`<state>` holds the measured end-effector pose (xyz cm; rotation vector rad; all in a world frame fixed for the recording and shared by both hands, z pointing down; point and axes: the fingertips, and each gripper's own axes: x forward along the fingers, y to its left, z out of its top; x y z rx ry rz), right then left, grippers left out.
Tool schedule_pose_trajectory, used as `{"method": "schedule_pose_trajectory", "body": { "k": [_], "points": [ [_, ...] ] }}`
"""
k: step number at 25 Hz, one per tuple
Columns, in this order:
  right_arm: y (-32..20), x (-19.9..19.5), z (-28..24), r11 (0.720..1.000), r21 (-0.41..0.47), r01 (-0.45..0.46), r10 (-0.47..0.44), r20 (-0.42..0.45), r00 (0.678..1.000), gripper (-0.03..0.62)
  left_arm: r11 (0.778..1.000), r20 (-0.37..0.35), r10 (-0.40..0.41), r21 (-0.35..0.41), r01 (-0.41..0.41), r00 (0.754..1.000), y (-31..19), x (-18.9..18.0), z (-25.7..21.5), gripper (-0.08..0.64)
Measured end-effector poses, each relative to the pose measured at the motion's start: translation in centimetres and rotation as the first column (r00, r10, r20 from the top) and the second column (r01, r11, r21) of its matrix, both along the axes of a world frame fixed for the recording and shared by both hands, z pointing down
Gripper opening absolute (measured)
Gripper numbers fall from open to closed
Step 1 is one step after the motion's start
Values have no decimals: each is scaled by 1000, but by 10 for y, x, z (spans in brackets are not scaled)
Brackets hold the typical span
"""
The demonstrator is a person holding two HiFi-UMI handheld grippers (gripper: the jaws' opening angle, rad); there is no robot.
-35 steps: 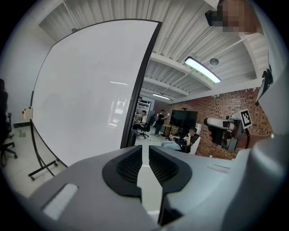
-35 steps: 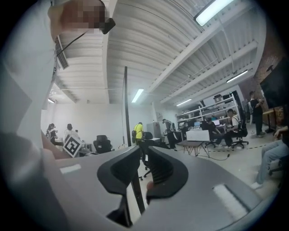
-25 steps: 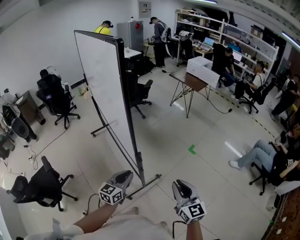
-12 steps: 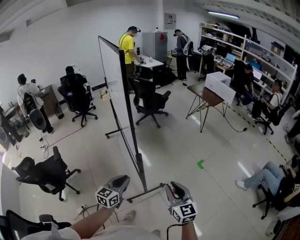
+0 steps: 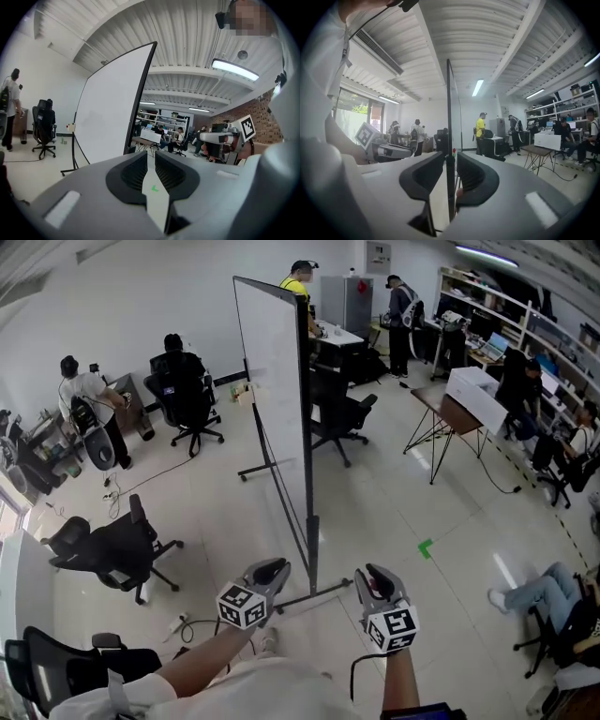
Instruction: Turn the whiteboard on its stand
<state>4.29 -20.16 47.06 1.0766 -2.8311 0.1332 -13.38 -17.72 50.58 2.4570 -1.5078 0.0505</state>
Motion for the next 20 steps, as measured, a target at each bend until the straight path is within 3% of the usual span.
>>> {"method": "schedule_pose_trajectory", "body": {
  "k": [5,20],
  "points": [
    [-33,-34,-6,1000,12,2,-2,-35,999,110,998,0,26,49,-26,1000,-24,-23,-18,61],
    [-74,-96,18,999,-53,7,-11,-76,997,139,999,-54,47,4,-47,997,-53,-56,-11,64]
  ]
}}
